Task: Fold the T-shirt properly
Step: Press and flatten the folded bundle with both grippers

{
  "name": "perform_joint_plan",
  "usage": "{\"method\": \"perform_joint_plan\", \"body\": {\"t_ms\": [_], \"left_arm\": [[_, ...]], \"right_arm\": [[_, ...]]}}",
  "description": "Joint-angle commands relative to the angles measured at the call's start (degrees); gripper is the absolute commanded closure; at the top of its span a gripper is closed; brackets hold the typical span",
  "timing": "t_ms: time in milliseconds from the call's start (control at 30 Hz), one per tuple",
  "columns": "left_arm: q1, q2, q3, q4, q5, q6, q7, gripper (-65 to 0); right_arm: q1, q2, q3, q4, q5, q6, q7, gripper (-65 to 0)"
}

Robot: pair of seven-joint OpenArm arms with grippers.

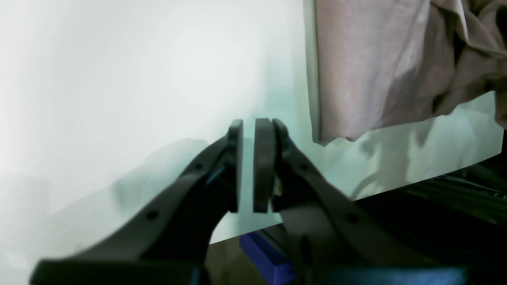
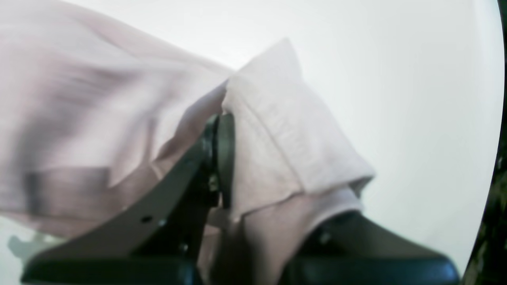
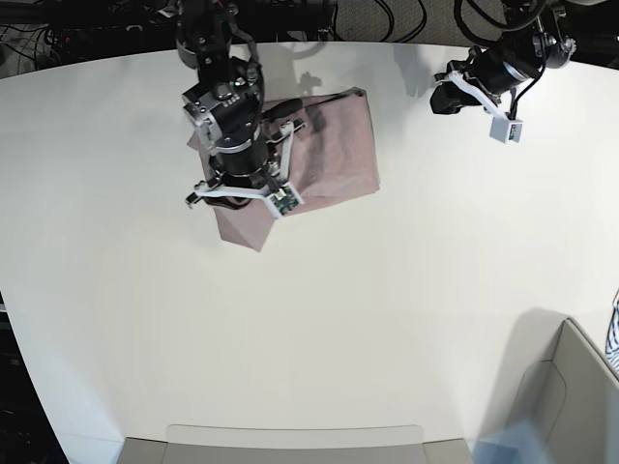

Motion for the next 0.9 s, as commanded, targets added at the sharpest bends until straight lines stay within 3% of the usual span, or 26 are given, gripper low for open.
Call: {"method": "perform_joint_plan", "body": {"t_ms": [0, 267, 433, 533, 733, 867], "left_arm": [[0.0, -0.2, -0.1, 0.9, -1.1, -0.1, -0.8, -4.8], [-0.1, -0.2, -0.1, 0.9, -1.1, -0.1, -0.8, -4.8], [-0.2, -0.1, -0.1, 0.9, -1.1, -0.2, -0.8, -4.8], [-0.2, -0.1, -0.1, 0.9, -1.1, -0.2, -0.8, -4.8], [-0.3, 0.0, 0.0, 0.9, -1.1, -0.2, -0.8, -4.8], [-0.3, 0.0, 0.0, 0.9, -1.1, -0.2, -0.8, -4.8]], "right_arm": [[1.0, -1.1, -1.1, -0.9, -1.7, -0.3, 1.1, 0.0], [3.4, -2.1, -7.8, -11.2, -4.8, -0.3, 1.2, 0.0], [3.1, -2.3, -11.2, -11.1, -4.6, -1.0, 3.4, -26.5], [3.0, -2.4, -15.2, -11.5, -4.6, -0.9, 4.5, -34.5], [3.2, -3.7, -21.5, -11.6, -0.2, -0.8, 4.7, -34.7], [2.3, -3.8, -25.0, -11.4, 0.0, -0.8, 8.7, -34.7]]}}
